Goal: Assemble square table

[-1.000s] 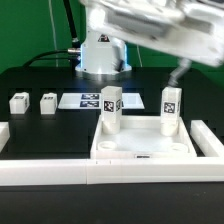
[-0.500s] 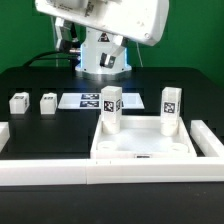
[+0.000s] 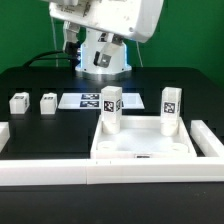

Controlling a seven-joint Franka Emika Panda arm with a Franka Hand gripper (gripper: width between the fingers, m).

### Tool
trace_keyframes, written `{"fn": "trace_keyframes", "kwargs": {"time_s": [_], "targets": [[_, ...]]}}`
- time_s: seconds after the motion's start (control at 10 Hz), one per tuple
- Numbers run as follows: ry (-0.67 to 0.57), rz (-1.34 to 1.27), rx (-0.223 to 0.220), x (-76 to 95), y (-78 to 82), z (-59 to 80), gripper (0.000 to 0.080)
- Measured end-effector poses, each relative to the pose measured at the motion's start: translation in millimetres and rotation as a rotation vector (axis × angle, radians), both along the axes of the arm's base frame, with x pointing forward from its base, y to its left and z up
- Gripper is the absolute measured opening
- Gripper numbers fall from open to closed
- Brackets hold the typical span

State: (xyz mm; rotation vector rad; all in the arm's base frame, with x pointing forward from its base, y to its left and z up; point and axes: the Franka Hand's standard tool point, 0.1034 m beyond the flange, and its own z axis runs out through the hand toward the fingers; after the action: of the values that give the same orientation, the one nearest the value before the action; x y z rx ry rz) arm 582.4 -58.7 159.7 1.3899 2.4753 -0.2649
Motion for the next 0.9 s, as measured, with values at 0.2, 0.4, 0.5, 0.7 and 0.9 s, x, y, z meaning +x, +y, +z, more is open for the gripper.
{"fn": "trace_keyframes", "kwargs": {"time_s": [0.2, 0.4, 0.5, 0.7, 0.9], "targets": [[-0.014, -0.179, 0.034, -33.2, -16.4, -19.7, 0.0649], [-0.014, -0.432, 0.067, -60.2, -33.3, -44.1, 0.0649], [-0.019, -0.506, 0.085, -62.4, -35.4, -47.9, 0.0649], [-0.047, -0.597, 0.099, -61.4, -31.6, -47.9, 0.0649], [-0.076, -0.718, 0.12, -61.6, -29.8, -48.5, 0.0649]]}}
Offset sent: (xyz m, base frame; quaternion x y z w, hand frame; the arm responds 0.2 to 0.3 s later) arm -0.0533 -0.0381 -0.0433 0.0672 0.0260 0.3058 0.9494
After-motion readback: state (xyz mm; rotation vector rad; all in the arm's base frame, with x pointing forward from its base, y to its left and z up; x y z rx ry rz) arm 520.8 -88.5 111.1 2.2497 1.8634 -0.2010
